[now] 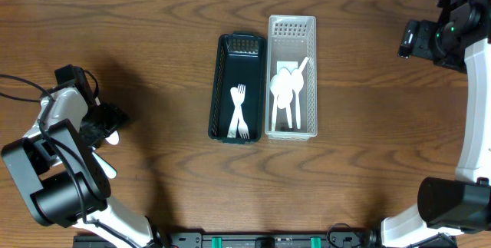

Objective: Pack container
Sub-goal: 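Grasp the white spoon on the left with the left gripper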

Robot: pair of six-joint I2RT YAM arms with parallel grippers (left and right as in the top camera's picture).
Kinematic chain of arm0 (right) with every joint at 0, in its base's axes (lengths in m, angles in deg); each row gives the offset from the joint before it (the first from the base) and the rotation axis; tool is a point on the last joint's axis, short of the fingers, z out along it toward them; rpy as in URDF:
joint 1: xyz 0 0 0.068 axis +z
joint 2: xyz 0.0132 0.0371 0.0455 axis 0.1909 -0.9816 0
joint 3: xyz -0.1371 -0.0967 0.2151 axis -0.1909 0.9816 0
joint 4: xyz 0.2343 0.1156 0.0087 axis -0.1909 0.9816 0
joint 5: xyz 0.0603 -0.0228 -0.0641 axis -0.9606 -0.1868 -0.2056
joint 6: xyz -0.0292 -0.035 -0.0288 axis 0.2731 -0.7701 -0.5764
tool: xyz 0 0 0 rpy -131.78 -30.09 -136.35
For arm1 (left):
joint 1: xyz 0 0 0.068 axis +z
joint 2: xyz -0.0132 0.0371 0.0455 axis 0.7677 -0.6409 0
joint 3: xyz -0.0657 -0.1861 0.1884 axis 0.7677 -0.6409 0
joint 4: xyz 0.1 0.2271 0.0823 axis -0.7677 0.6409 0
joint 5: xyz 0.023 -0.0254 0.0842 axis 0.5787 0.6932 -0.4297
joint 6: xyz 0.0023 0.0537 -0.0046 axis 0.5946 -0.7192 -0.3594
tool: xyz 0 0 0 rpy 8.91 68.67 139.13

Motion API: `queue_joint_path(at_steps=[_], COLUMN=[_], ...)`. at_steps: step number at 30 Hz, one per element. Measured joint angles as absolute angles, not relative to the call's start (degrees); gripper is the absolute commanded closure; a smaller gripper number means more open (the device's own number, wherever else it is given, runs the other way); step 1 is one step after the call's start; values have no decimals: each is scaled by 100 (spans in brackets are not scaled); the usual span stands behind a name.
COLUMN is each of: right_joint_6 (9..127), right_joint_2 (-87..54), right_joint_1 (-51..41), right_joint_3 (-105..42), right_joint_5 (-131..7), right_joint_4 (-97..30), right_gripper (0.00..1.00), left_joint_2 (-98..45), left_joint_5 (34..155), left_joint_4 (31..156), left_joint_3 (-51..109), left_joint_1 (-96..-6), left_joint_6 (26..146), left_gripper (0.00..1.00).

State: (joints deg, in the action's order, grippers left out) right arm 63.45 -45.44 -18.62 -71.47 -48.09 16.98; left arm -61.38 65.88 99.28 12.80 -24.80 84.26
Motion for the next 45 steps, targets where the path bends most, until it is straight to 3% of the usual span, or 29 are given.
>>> queue_joint_path(at_steps=[3, 6, 14, 21, 45], right_joint_6=[6345, 6345, 6345, 6345, 6345], right_joint_2=[-4544, -4544, -4544, -4544, -4544], right_joint_1=[-1862, -1862, -1862, -1862, -1862], right_joint_3=[-7147, -7147, -7147, -7147, -7147], right_joint_5=[-4809, -4809, -4809, -4809, -4809], right_joint_4=[1698, 1698, 1698, 1696, 1672], right_gripper=[7, 7, 7, 6, 6], left_joint_2=[-6173, -6208, -6228, -6239, -6232], left_joint_5=[6645, 6750, 6831, 6896, 6887], left_joint_4=[9917, 9875, 9810, 9784, 9980], left_joint_3=[1310, 1348, 1354, 1361, 1387], left_joint_1=[-2476, -2478, -2491, -2491, -2491], left_joint_6=[8426, 8444, 8426, 8446, 8603], left_gripper=[20, 35, 38, 55, 90])
